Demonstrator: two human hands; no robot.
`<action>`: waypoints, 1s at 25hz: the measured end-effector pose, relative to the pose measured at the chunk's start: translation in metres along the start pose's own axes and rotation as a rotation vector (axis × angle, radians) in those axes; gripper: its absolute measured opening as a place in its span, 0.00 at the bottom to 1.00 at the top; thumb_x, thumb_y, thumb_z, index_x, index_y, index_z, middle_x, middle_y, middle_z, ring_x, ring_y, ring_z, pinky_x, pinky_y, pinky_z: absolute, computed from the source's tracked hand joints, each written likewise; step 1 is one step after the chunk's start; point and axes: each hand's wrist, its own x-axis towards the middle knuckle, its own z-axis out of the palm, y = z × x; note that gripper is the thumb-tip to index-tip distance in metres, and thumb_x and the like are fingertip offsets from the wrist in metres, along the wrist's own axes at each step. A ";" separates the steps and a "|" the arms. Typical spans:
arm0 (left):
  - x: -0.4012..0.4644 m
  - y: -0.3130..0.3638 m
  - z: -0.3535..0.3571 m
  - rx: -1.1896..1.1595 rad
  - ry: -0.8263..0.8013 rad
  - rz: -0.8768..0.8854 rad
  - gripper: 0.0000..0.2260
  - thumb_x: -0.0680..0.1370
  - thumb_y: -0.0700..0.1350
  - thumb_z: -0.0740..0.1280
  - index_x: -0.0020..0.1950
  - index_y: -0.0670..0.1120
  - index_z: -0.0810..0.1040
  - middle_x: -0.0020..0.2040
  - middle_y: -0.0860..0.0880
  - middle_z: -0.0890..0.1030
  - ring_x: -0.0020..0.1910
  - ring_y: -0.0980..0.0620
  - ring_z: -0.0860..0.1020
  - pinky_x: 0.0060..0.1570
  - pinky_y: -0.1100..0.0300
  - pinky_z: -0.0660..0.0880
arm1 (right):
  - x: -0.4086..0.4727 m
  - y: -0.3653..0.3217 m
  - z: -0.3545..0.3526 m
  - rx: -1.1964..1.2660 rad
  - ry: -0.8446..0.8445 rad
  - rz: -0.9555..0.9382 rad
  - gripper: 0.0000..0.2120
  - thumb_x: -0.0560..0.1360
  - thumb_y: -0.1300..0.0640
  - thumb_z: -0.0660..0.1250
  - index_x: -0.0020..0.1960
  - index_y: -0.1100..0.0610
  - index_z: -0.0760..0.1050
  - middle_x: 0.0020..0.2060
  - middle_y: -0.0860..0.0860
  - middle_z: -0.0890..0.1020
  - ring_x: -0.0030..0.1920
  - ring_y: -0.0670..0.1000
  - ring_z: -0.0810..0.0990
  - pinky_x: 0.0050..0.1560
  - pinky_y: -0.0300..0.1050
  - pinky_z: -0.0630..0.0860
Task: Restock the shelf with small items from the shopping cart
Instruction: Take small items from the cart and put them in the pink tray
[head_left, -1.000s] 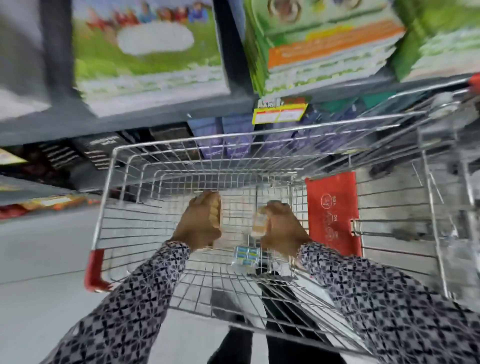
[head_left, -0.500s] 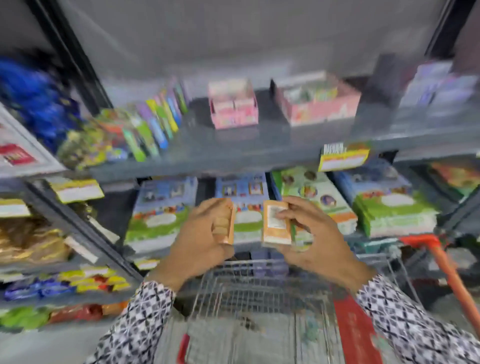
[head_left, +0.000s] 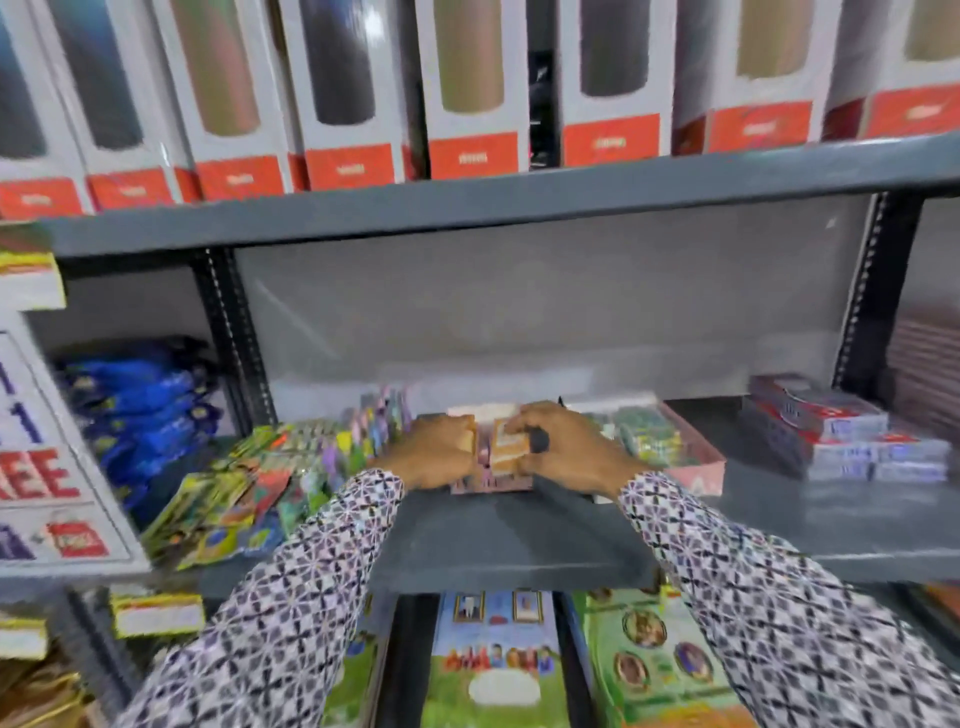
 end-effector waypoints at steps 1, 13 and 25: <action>0.011 -0.006 0.005 -0.056 0.000 -0.020 0.32 0.69 0.46 0.77 0.72 0.41 0.75 0.73 0.40 0.76 0.72 0.41 0.75 0.70 0.48 0.74 | 0.006 0.004 0.001 -0.004 -0.019 -0.003 0.23 0.70 0.62 0.76 0.65 0.60 0.80 0.65 0.58 0.80 0.68 0.57 0.76 0.61 0.34 0.64; 0.018 -0.041 0.032 -0.192 0.193 0.050 0.34 0.73 0.49 0.81 0.77 0.49 0.75 0.80 0.48 0.71 0.79 0.48 0.68 0.81 0.55 0.59 | 0.013 -0.002 -0.007 -0.028 0.479 -0.119 0.15 0.82 0.52 0.61 0.66 0.54 0.78 0.57 0.53 0.86 0.55 0.54 0.82 0.55 0.44 0.74; 0.011 -0.036 0.030 -0.134 0.170 0.076 0.29 0.81 0.46 0.71 0.81 0.51 0.68 0.85 0.53 0.61 0.84 0.49 0.61 0.77 0.60 0.47 | 0.058 0.023 0.036 -0.116 0.306 0.145 0.09 0.78 0.56 0.67 0.48 0.57 0.86 0.47 0.57 0.86 0.48 0.58 0.84 0.52 0.52 0.81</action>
